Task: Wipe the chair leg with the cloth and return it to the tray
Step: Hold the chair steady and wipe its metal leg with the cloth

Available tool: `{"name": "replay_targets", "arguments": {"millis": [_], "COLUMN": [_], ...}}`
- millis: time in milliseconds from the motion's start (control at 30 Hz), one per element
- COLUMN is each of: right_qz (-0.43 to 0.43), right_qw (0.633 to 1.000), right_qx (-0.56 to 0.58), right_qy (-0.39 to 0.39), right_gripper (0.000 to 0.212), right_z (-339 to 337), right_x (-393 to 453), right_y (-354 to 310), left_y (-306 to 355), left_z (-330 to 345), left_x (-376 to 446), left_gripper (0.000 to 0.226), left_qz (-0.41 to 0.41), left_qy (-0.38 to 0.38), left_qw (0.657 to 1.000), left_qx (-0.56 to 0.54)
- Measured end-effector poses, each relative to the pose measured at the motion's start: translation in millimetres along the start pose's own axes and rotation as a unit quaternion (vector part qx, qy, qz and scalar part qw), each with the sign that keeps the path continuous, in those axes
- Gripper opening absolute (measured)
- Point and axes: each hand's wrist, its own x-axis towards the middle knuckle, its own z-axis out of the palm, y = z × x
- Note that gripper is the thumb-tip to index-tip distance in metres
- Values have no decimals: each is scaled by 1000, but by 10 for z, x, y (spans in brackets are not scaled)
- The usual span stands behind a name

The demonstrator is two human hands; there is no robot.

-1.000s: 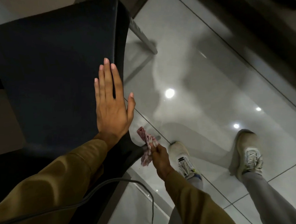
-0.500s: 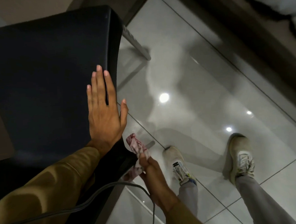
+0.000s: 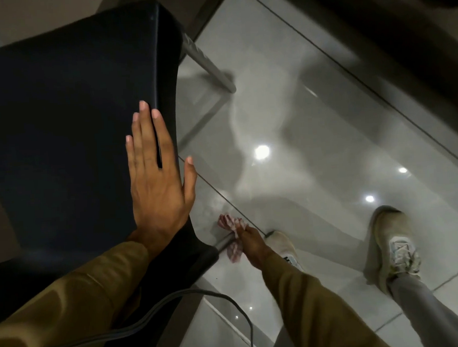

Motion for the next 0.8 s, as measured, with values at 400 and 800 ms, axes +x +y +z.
{"name": "replay_targets", "arguments": {"millis": [400,800], "right_qz": [-72,-68], "right_qw": [996,998], "right_qx": [6,-11], "right_qy": [-49,-9], "right_gripper": [59,57], "right_z": [79,-43], "right_x": [-717,-92], "right_y": [57,249], "left_y": [4,-15], "left_z": [-20,4], "left_x": [2,7], "left_gripper": [80,79], "left_qz": [5,5], "left_qy": [-6,3], "left_qw": [1000,1000], "left_qx": [-7,-19]}}
